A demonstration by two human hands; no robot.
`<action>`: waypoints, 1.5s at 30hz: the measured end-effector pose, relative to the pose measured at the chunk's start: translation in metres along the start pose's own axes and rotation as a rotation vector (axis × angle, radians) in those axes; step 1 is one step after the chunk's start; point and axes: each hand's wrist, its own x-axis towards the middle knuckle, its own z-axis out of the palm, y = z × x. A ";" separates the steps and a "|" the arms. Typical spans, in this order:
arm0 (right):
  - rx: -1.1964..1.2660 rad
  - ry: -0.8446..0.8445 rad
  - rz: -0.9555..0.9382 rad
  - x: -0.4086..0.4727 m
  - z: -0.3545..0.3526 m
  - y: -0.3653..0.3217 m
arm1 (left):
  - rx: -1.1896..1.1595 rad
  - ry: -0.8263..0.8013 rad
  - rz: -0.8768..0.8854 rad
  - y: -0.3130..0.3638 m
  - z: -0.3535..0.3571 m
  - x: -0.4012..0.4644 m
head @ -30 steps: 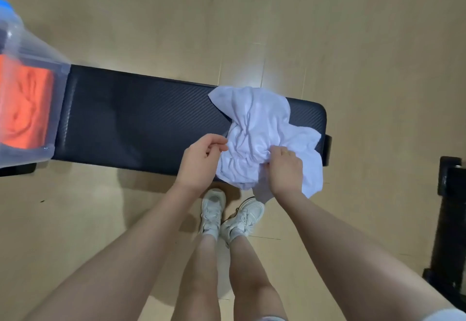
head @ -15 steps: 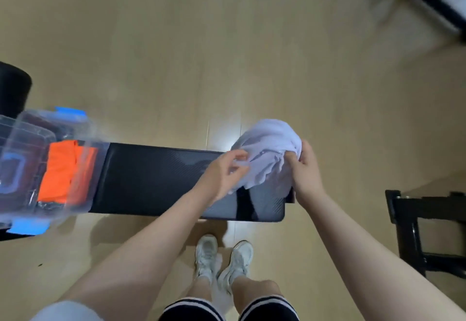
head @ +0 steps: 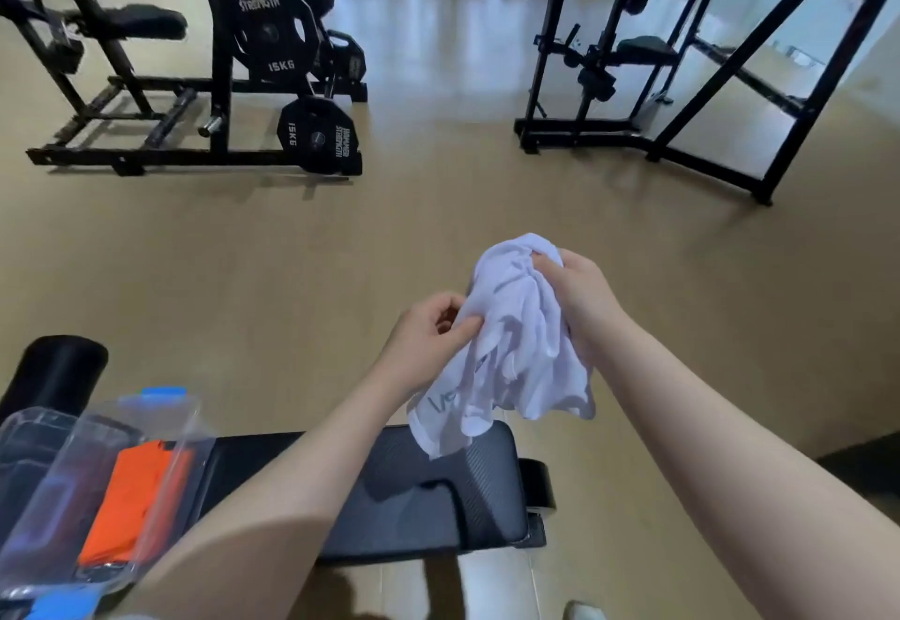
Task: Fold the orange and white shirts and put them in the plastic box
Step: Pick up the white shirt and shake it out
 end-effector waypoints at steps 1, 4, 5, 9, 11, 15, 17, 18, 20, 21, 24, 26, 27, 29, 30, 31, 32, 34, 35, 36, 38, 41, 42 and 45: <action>0.003 0.003 -0.002 -0.003 -0.008 -0.003 | -0.056 0.002 -0.019 0.009 0.006 -0.001; -0.113 0.017 -0.008 -0.007 -0.037 -0.003 | -0.218 0.040 -0.073 0.039 0.029 -0.009; -0.189 0.014 0.003 -0.007 -0.045 -0.001 | -0.238 0.063 -0.087 0.047 0.037 -0.010; -0.488 0.007 -0.004 -0.001 -0.068 0.005 | -0.230 0.302 -0.144 0.074 0.072 -0.010; -0.430 -0.020 -0.110 -0.002 -0.074 -0.002 | -0.219 0.421 -0.148 0.089 0.084 -0.009; -0.100 -0.348 -0.229 -0.014 -0.083 -0.020 | -0.177 0.525 -0.117 0.118 0.097 -0.007; -0.058 -0.454 -0.281 -0.017 -0.089 -0.018 | -0.187 0.564 -0.116 0.127 0.103 -0.011; -0.097 -0.472 -0.328 -0.017 -0.092 -0.015 | -0.203 0.569 -0.128 0.130 0.106 -0.014; -0.200 -0.469 -0.427 -0.018 -0.094 -0.012 | -0.208 0.572 -0.159 0.133 0.112 -0.024; -0.233 -0.443 -0.464 -0.019 -0.095 -0.013 | -0.186 0.579 -0.167 0.133 0.114 -0.029; -0.253 -0.394 -0.478 -0.020 -0.094 -0.016 | -0.112 0.582 -0.198 0.130 0.116 -0.040; -0.297 -0.414 -0.468 -0.018 -0.092 -0.021 | -0.105 0.579 -0.242 0.124 0.113 -0.045; -0.299 -0.412 -0.454 -0.016 -0.091 -0.024 | -0.113 0.588 -0.267 0.120 0.110 -0.048; -0.230 -0.371 -0.376 -0.011 -0.090 -0.032 | -0.096 0.619 -0.300 0.107 0.099 -0.054; -0.195 -0.354 -0.324 -0.008 -0.090 -0.037 | -0.046 0.643 -0.311 0.098 0.092 -0.057; -0.187 -0.355 -0.278 -0.004 -0.090 -0.041 | 0.029 0.672 -0.324 0.089 0.085 -0.061; -0.208 -0.375 -0.249 -0.001 -0.090 -0.045 | 0.118 0.707 -0.345 0.080 0.078 -0.064; -0.258 -0.452 -0.213 -0.001 -0.089 -0.049 | 0.310 0.754 -0.392 0.066 0.069 -0.068; -0.257 -0.497 -0.190 -0.003 -0.088 -0.051 | 0.401 0.773 -0.392 0.065 0.070 -0.068; -0.238 -0.537 -0.165 -0.005 -0.086 -0.051 | 0.432 0.778 -0.349 0.068 0.073 -0.067; -0.187 -0.595 -0.121 -0.008 -0.082 -0.051 | 0.281 0.726 -0.179 0.079 0.091 -0.064; -0.132 -0.646 -0.054 -0.009 -0.075 -0.051 | 0.052 0.519 0.006 0.102 0.120 -0.064; -0.123 -0.654 -0.034 -0.008 -0.075 -0.051 | 0.108 0.482 0.029 0.102 0.126 -0.064; -0.084 -0.695 0.000 -0.003 -0.080 -0.052 | 0.308 0.560 0.023 0.103 0.131 -0.061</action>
